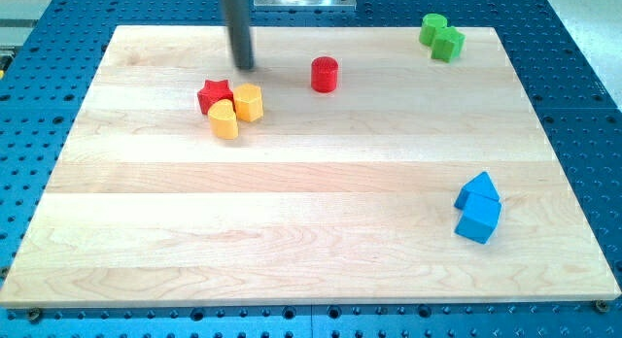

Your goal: Slide the red circle to the bottom right side of the yellow hexagon

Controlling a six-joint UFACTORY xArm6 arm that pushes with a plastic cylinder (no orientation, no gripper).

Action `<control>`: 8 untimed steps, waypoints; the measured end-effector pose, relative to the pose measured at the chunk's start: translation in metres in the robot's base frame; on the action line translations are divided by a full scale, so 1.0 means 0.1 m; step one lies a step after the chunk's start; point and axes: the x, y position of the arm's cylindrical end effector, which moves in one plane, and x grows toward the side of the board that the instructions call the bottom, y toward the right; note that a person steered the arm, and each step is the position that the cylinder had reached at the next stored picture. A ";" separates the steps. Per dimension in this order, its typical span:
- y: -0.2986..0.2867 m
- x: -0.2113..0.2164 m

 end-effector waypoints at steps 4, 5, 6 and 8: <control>1.93 1.03; 1.95 1.42; 1.30 1.51; 0.88 1.92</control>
